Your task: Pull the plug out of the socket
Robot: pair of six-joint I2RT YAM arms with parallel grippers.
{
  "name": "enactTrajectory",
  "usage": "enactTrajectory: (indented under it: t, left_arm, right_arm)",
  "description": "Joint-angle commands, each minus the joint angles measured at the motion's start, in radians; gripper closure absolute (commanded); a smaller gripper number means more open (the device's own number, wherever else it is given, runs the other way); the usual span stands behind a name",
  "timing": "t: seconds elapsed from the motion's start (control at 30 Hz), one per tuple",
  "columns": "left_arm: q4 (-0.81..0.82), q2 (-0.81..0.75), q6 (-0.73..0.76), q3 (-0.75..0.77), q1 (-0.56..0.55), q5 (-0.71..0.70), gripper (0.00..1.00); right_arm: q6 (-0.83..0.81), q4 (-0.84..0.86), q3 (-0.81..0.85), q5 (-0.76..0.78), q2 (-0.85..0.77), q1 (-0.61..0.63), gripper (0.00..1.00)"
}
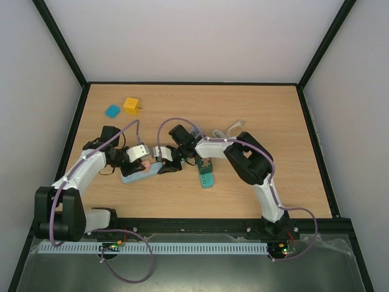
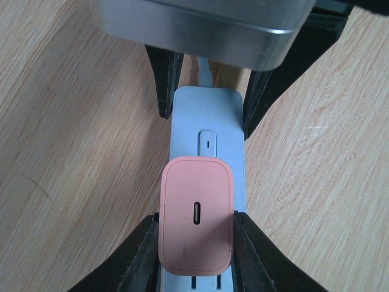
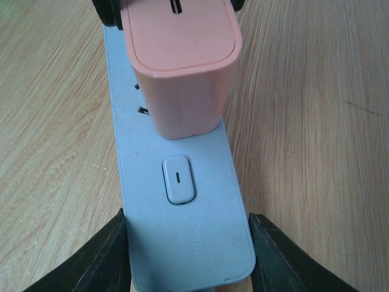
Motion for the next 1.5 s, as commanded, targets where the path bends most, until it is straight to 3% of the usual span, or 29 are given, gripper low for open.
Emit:
enactTrajectory:
  t: [0.0, 0.67, 1.27, 1.47]
  left_arm:
    - [-0.033, -0.036, 0.025, 0.023, 0.009, 0.167, 0.85]
    - [-0.093, 0.007, 0.038, 0.046, 0.045, 0.261, 0.87]
    - [-0.047, -0.136, 0.123, 0.000, 0.023, 0.086, 0.87]
    - [-0.007, -0.146, 0.070, -0.029, -0.023, 0.074, 0.87]
  right_arm:
    - [-0.003, -0.017, -0.027, 0.048, 0.011, 0.007, 0.83]
    - [-0.027, -0.066, -0.030, 0.119, 0.015, 0.007, 0.90]
    - [-0.034, -0.103, -0.014, 0.138, 0.022, 0.007, 0.91]
    - [-0.038, -0.115, -0.007, 0.137, 0.023, 0.007, 0.91]
